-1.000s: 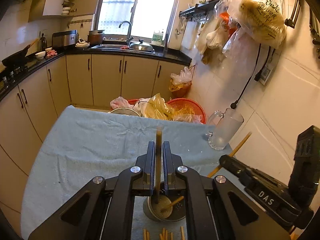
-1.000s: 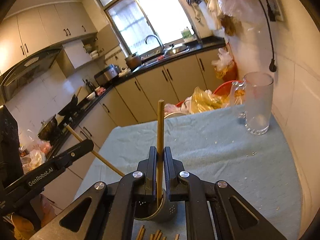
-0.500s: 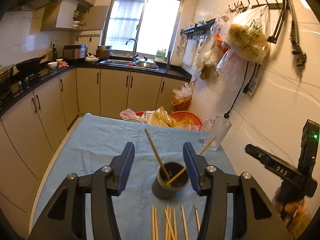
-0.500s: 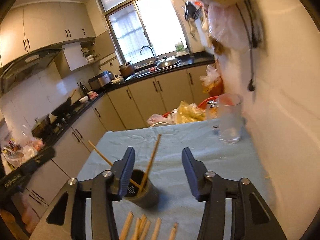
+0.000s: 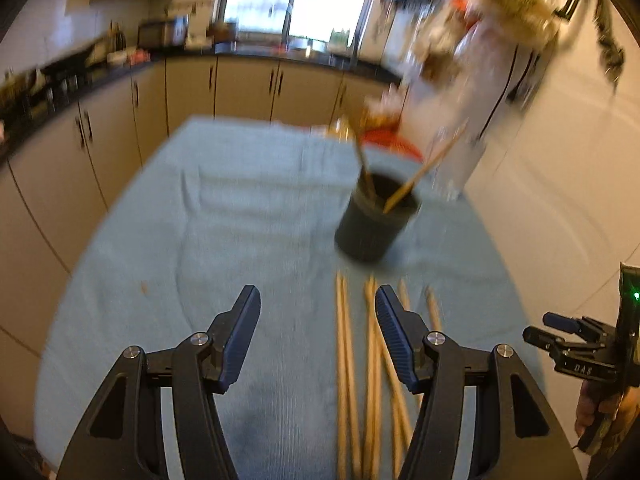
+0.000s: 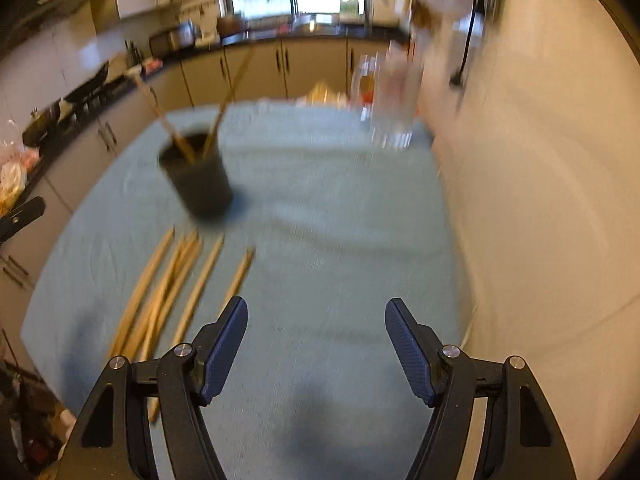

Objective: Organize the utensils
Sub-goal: 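Move both open tools back down to the remaining chopsticks, then close the left tool on a chopstick while the right tool grasps another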

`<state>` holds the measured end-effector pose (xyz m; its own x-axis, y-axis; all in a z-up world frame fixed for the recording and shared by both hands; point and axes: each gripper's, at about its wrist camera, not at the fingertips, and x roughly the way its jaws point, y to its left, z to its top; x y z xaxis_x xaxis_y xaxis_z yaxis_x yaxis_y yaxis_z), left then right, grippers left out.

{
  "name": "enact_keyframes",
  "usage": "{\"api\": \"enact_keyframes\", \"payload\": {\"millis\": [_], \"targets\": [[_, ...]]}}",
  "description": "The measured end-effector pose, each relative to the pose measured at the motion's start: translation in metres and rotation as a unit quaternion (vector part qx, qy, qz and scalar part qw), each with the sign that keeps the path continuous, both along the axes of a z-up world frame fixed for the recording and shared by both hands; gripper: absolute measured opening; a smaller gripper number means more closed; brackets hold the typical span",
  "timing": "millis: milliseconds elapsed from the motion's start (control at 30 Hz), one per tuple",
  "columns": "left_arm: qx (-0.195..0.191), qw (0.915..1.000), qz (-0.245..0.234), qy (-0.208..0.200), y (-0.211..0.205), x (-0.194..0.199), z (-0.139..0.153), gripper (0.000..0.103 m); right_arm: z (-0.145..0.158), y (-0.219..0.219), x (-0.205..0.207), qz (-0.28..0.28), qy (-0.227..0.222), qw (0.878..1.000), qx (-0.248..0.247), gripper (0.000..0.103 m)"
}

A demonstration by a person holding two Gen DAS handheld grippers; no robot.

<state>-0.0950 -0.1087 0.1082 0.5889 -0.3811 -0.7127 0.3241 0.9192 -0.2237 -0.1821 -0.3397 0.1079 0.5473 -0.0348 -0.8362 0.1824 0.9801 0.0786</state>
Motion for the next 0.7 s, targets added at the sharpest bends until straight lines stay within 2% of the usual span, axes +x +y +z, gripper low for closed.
{"api": "enact_keyframes", "payload": {"millis": [67,133,167,300,333,433,500,567,700], "targets": [[0.011,0.9994,-0.009,0.032,-0.006,0.003,-0.027,0.058,-0.022,0.005,0.001,0.000,0.013,1.000,0.027,0.076],[0.022,0.9982,-0.019,0.052,-0.013,0.004,-0.047,0.052,-0.043,0.014,0.001,0.000,0.015,0.998,0.056,0.075],[0.028,0.9974,-0.028,0.061,-0.017,0.004,-0.056,0.046,-0.049,0.018,0.002,0.003,0.014,0.998,0.064,0.073],[0.061,0.9927,-0.068,0.079,-0.036,0.000,-0.085,0.030,-0.057,0.041,0.017,0.014,0.005,0.997,0.074,0.068],[0.071,0.9914,-0.076,0.079,-0.042,-0.001,-0.089,0.029,-0.057,0.045,0.020,0.017,0.003,0.997,0.073,0.068],[0.082,0.9911,-0.086,0.060,-0.050,-0.003,-0.091,0.022,-0.061,0.056,0.031,0.021,-0.003,0.998,0.059,0.067],[0.092,0.9893,-0.099,0.055,-0.054,-0.003,-0.090,0.010,-0.063,0.061,0.036,0.022,-0.004,0.999,0.048,0.065],[0.088,0.9890,-0.099,0.066,-0.053,-0.001,-0.092,0.007,-0.069,0.065,0.039,0.022,-0.002,0.999,0.037,0.062],[0.089,0.9896,-0.095,0.061,-0.053,0.006,-0.096,0.007,-0.072,0.068,0.043,0.025,-0.005,1.000,0.009,0.060]]}}
